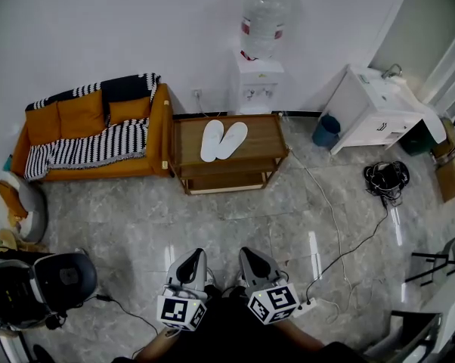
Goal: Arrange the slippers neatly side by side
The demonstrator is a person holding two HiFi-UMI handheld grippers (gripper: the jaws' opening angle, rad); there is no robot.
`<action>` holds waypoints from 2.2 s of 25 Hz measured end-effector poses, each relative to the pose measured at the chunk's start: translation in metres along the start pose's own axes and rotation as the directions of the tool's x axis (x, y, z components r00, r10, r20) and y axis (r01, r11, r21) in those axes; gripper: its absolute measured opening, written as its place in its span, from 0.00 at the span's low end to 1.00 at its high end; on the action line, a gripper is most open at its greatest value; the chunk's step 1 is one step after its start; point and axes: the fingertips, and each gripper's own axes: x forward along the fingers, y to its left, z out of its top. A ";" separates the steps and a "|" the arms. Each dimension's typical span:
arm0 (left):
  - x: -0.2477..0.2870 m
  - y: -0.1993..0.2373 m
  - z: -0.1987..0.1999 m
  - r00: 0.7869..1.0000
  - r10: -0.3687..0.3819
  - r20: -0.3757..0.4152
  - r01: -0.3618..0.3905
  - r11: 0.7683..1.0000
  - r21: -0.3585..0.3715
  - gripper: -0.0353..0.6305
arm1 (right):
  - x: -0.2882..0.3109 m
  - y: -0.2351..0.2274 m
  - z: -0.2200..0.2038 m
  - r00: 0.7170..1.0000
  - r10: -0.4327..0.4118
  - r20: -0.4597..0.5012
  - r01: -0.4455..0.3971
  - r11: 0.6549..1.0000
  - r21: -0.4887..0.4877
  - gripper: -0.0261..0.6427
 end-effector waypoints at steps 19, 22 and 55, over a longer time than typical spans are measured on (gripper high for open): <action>-0.013 0.083 -0.001 0.999 -0.042 -0.012 0.041 0.998 -0.055 0.07 | 0.054 0.055 -0.019 0.998 -0.056 -0.001 0.056 0.998 -0.023 0.06; -0.005 0.089 -0.002 0.999 -0.052 -0.016 0.051 0.998 -0.049 0.07 | 0.065 0.052 -0.018 0.998 -0.061 0.006 0.061 0.998 -0.019 0.06; 0.281 0.155 0.041 0.994 0.065 -0.086 -0.069 0.996 -0.054 0.07 | 0.297 -0.144 0.090 0.997 0.017 -0.080 -0.018 1.000 -0.012 0.06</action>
